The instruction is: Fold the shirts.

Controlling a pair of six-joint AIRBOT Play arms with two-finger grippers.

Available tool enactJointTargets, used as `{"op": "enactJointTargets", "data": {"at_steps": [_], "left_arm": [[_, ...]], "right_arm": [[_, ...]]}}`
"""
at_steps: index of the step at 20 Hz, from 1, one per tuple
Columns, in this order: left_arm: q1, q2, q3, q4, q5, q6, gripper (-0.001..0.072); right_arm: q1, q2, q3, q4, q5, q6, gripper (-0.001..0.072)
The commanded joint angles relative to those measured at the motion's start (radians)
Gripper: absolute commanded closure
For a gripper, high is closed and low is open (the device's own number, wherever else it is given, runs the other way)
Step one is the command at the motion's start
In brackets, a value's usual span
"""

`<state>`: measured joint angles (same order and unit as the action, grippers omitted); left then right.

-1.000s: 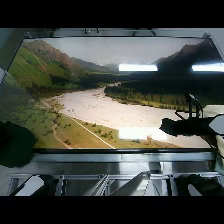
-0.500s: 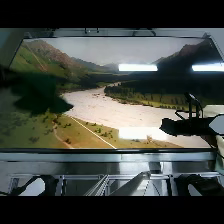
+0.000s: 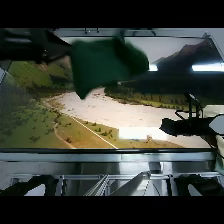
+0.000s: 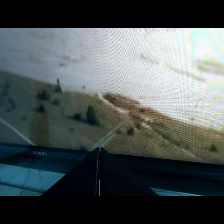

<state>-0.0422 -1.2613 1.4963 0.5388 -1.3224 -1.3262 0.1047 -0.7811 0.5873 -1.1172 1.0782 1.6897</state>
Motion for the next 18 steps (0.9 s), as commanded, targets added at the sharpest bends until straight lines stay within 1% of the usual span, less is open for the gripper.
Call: {"op": "enactJointTargets", "data": {"at_steps": [1,3,4,5,6,7,8,9,10,12,14,18], "left_arm": [[-0.080,-0.103,-0.072,0.026,-0.066,0.003,0.0001],[-0.052,-0.157,-0.072,0.072,-0.108,0.003,0.0002],[-0.031,-0.180,-0.072,0.111,-0.111,0.003,0.0002],[-0.012,-0.205,-0.072,0.171,-0.111,0.002,0.0002],[0.002,-0.230,-0.072,0.233,-0.111,0.001,0.0002],[0.010,-0.258,-0.072,0.294,-0.107,-0.005,0.0002],[0.014,-0.289,-0.072,0.334,-0.098,-0.010,0.0003],[0.014,-0.322,-0.072,0.336,-0.084,-0.010,0.0002],[0.014,-0.355,-0.072,0.330,-0.070,-0.010,0.0003],[0.013,-0.424,-0.072,0.331,-0.055,-0.010,0.0002],[0.014,-0.489,-0.072,0.333,-0.064,-0.010,0.0003],[0.036,-0.584,-0.072,0.329,-0.062,0.000,0.0003]], "right_arm": [[0.001,0.001,0.000,0.001,0.006,0.000,0.0690],[0.000,0.000,0.000,0.000,-0.006,0.000,0.0682],[0.000,0.000,0.000,0.000,-0.026,0.000,0.0615],[0.000,-0.004,0.000,0.000,-0.068,-0.012,0.0379],[0.000,-0.017,0.000,0.000,-0.124,-0.059,0.0286],[-0.001,-0.040,0.003,0.000,-0.192,-0.095,0.0286],[-0.008,-0.072,0.012,0.000,-0.253,-0.101,0.0279],[-0.030,-0.121,0.035,0.000,-0.288,-0.101,0.0275],[-0.064,-0.182,0.075,0.000,-0.286,-0.101,0.0275],[-0.146,-0.306,0.159,0.001,-0.273,-0.105,0.0275],[-0.245,-0.444,0.269,0.015,-0.211,-0.150,0.0275],[-0.405,-0.695,0.473,0.071,-0.092,-0.306,0.0275]]}}
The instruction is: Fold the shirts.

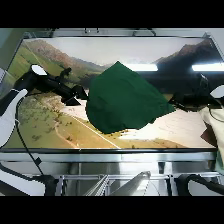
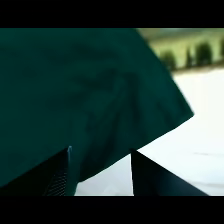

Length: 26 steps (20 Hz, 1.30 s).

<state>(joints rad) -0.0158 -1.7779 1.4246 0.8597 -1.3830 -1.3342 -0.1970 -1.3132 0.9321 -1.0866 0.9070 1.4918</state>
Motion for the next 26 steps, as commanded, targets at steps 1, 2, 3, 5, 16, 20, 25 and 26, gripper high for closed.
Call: {"op": "enactJointTargets", "data": {"at_steps": [1,2,3,5,16,20,25,26], "left_arm": [[0.008,-0.079,0.000,0.005,0.000,0.021,0.0003],[0.000,-0.086,0.000,0.001,0.004,0.034,0.0003],[-0.014,-0.085,0.000,0.003,0.019,0.045,0.0003],[-0.043,-0.085,0.002,0.002,0.049,0.054,0.0003],[-0.088,0.014,0.310,0.003,-0.175,0.077,0.0693],[-0.031,0.218,0.556,0.005,-0.214,0.010,0.0693],[0.035,0.541,0.634,0.005,-0.192,0.018,0.0680],[0.051,0.608,0.595,0.006,-0.169,0.030,0.0679]], "right_arm": [[-0.127,-0.212,0.157,0.069,0.099,-0.148,0.0275],[-0.138,-0.256,0.171,0.109,0.115,-0.206,0.0275],[-0.140,-0.289,0.174,0.145,0.116,-0.258,0.0275],[-0.128,-0.349,0.174,0.237,0.116,-0.351,0.0275],[-0.061,-0.309,0.389,0.819,0.650,-0.650,0.0694],[-0.137,-0.021,0.534,1.043,0.686,-0.647,0.0694],[-0.254,0.425,0.548,0.991,0.454,-0.647,0.0692],[-0.256,0.493,0.548,0.954,0.428,-0.645,0.0693]]}}
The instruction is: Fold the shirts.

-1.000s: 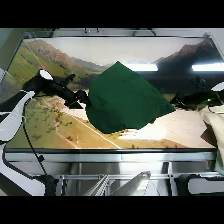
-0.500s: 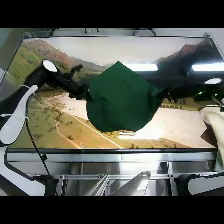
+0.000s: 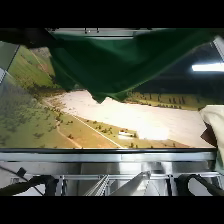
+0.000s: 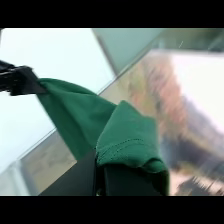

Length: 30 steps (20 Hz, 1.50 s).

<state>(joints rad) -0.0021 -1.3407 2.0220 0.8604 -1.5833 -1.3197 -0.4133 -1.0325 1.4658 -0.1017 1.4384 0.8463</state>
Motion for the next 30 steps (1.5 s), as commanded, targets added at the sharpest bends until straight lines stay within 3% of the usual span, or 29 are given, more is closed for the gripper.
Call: {"op": "enactJointTargets", "data": {"at_steps": [1,5,7,11,15,16,18,19,20,21,22,25,28,30], "left_arm": [[0.053,0.222,-0.040,0.005,0.050,0.033,0.0678],[0.089,0.284,-0.177,0.010,0.064,0.084,0.0678],[0.072,0.225,-0.224,0.010,0.053,0.089,0.0678],[-0.035,0.019,-0.290,0.012,0.040,0.154,0.0681],[-0.104,-0.230,-0.296,0.011,0.128,0.168,0.0679],[-0.105,-0.288,-0.294,0.010,0.170,0.169,0.0635],[-0.095,-0.386,-0.272,0.011,0.216,0.168,0.0137],[-0.082,-0.427,-0.246,0.012,0.206,0.158,-0.0008],[-0.061,-0.466,-0.211,0.012,0.158,0.143,-0.0008],[-0.035,-0.500,-0.174,0.015,0.082,0.110,-0.0008],[-0.004,-0.524,-0.147,0.031,0.005,0.057,-0.0007],[0.087,-0.516,-0.250,0.063,-0.156,-0.068,-0.0006],[0.145,-0.377,-0.628,0.065,-0.134,-0.068,-0.0006],[0.166,-0.282,-0.861,0.065,-0.040,-0.040,-0.0006]], "right_arm": [[-0.040,0.270,0.014,-0.077,-0.121,0.020,0.0693],[-0.039,0.374,-0.026,-0.321,-0.126,0.167,0.0693],[-0.033,0.367,-0.132,-0.352,-0.121,0.191,0.0693],[0.064,0.321,-0.494,-0.349,-0.155,0.163,0.0692],[0.174,0.201,-0.797,-0.349,-0.417,0.079,0.0693],[0.184,0.155,-0.826,-0.349,-0.478,0.064,0.0693],[0.186,0.045,-0.837,-0.349,-0.554,0.040,0.0692],[0.184,0.002,-0.836,-0.352,-0.579,0.040,0.0677],[0.174,-0.034,-0.833,-0.360,-0.595,0.039,0.0458],[0.156,-0.061,-0.826,-0.380,-0.599,0.039,0.0161],[0.132,-0.077,-0.814,-0.420,-0.591,0.040,0.0115],[0.035,-0.086,-0.789,-0.552,-0.554,0.091,0.0114],[-0.073,-0.130,-0.784,-0.714,-0.504,0.196,0.0114],[-0.138,-0.185,-0.784,-0.744,-0.467,0.202,0.0114]]}}
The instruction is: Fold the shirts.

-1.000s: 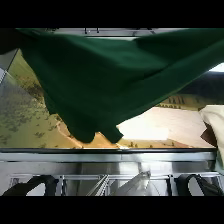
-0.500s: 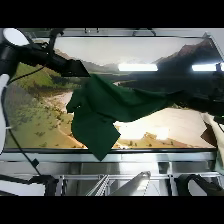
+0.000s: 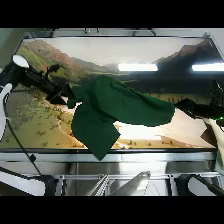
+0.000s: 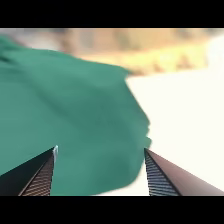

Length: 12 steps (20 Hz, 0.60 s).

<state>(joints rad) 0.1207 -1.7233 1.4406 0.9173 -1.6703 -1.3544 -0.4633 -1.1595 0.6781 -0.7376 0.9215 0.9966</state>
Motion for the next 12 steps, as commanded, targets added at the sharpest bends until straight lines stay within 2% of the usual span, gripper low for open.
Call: {"op": "enactJointTargets", "data": {"at_steps": [1,4,10,11,12], "left_arm": [[0.050,0.136,-0.369,0.007,0.104,-0.004,-0.0006],[0.039,0.190,-0.523,-0.002,0.244,-0.003,-0.0005],[-0.098,0.188,-0.601,0.009,0.375,-0.013,0.0013],[-0.109,0.189,-0.601,0.011,0.390,-0.016,0.0013],[-0.114,0.187,-0.601,0.019,0.409,-0.017,0.0013]], "right_arm": [[-0.105,-0.081,0.003,-0.107,0.066,0.051,0.0115],[-0.091,-0.156,0.003,-0.073,0.112,0.013,0.0116],[0.086,-0.277,0.004,-0.024,0.091,-0.005,0.0129],[0.113,-0.286,0.004,0.005,0.079,-0.020,0.0182],[0.133,-0.288,0.004,0.038,0.069,-0.033,0.0277]]}}
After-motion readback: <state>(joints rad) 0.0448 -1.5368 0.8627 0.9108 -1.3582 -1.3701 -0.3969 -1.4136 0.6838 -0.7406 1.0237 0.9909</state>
